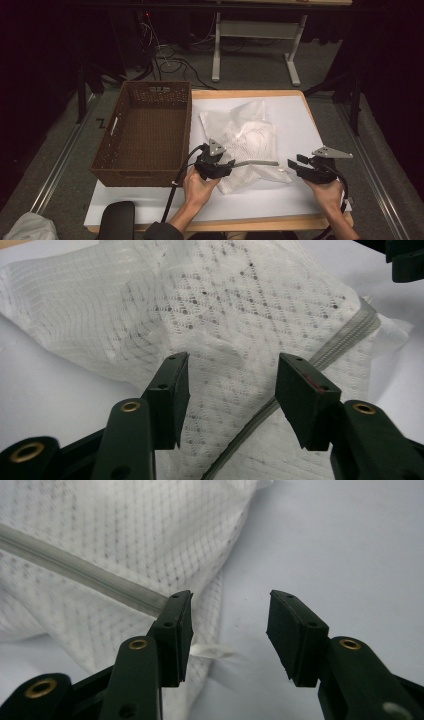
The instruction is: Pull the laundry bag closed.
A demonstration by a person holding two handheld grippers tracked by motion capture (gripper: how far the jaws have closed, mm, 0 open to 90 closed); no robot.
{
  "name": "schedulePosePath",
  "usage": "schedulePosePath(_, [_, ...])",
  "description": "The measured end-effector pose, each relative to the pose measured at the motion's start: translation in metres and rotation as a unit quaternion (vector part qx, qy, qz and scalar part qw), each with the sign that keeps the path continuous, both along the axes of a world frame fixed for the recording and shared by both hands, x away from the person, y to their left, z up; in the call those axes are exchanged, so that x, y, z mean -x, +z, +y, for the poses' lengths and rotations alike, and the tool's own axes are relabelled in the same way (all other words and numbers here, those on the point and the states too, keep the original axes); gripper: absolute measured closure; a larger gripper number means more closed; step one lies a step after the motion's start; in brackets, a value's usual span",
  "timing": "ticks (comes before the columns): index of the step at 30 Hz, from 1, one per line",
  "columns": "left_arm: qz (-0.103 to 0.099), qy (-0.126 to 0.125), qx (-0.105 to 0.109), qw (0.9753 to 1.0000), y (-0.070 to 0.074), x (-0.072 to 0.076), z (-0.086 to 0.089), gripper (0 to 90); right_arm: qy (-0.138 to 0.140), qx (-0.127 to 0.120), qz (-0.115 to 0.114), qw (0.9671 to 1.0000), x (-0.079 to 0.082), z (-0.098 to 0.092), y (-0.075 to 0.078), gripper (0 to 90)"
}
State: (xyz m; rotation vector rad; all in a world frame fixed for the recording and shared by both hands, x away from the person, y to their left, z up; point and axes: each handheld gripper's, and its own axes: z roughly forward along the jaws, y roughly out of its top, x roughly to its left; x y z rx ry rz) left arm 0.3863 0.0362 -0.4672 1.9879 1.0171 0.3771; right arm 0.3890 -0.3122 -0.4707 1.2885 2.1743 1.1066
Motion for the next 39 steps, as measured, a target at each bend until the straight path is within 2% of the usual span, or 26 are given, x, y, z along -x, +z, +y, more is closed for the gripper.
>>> schedulePosePath(4, [0.000,0.008,0.004,1.0000,-0.005,-0.002,0.001,46.9,0.001,0.011,-0.006,0.9999,0.000,-0.005,0.001,52.9])
schedulePosePath(9, [-0.001,0.016,0.006,0.9998,-0.012,-0.003,0.001,46.7,-0.007,0.002,-0.014,0.9999,0.000,-0.010,-0.002,53.1])
schedulePosePath(12, [0.000,0.018,0.002,0.9998,-0.017,-0.003,0.001,46.5,-0.013,-0.002,-0.010,0.9999,0.000,-0.011,-0.006,53.1])
schedulePosePath(18, [0.008,0.023,0.013,0.9996,-0.026,-0.005,0.003,45.8,-0.019,0.001,-0.014,0.9997,-0.002,-0.008,-0.012,53.2])
schedulePosePath(21, [0.009,0.023,0.010,0.9996,-0.029,-0.005,0.003,45.5,-0.018,0.003,-0.011,0.9998,-0.002,-0.008,-0.015,53.0])
schedulePosePath(25, [0.008,0.019,0.004,0.9998,-0.029,-0.005,0.003,45.4,-0.021,0.001,-0.010,0.9997,-0.002,-0.010,-0.019,52.9])
schedulePosePath(30, [0.009,0.005,-0.020,0.9997,-0.030,-0.004,0.006,44.8,-0.023,0.005,-0.004,0.9997,-0.001,-0.009,-0.024,52.6])
schedulePosePath(36, [0.012,-0.005,-0.001,0.9999,-0.031,-0.001,0.013,44.8,-0.020,0.009,-0.005,0.9997,0.003,-0.006,-0.026,52.6])
schedulePosePath(39, [0.013,-0.013,-0.001,0.9998,-0.033,0.001,0.015,44.7,-0.015,0.019,-0.007,0.9997,0.008,-0.004,-0.027,52.3])
